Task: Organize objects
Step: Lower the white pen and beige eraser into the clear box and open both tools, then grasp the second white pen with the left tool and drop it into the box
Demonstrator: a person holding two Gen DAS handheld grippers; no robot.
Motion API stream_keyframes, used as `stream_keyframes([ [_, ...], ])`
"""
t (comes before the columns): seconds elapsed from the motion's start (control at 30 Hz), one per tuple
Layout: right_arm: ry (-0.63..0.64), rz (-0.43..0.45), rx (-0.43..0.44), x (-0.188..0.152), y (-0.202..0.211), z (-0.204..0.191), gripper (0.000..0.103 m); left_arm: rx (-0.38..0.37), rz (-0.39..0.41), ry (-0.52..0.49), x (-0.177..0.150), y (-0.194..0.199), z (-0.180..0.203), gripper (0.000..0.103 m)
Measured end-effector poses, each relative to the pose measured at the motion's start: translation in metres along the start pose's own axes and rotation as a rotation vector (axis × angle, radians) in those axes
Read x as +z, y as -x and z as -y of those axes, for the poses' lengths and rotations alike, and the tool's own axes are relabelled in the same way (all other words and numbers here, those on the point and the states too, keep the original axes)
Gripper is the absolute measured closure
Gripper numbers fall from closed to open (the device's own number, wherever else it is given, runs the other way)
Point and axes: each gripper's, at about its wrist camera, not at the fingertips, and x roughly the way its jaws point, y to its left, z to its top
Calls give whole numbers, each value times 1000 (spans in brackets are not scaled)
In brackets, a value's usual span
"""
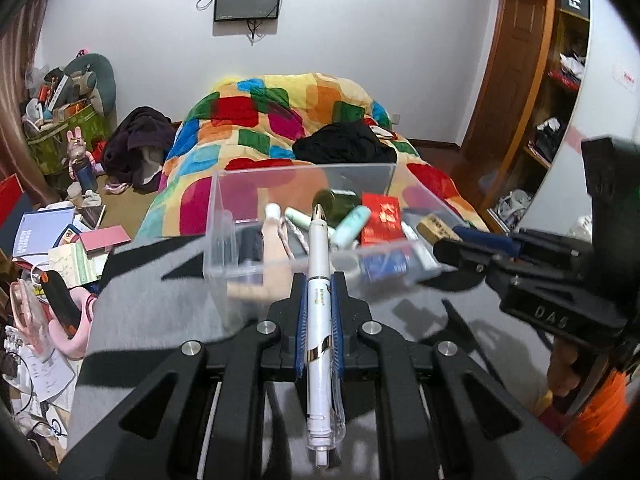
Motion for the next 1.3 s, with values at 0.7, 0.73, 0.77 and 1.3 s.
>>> stream_keyframes([
  [0.7,-37,-51,11,13,-24,5,79,-43,-95,43,28,-31,-13,89],
  [0.73,-37,-50,13,13,-23,5,79,-50,-100,48,24,-32,-13,87],
  [0.77,-34,-48,14,11,-20,5,79,-55,-103,50,19,-32,-13,80],
  [1.3,46,-95,-30,-34,0,10,54,-117,-333,-123,-40,-85,26,52],
])
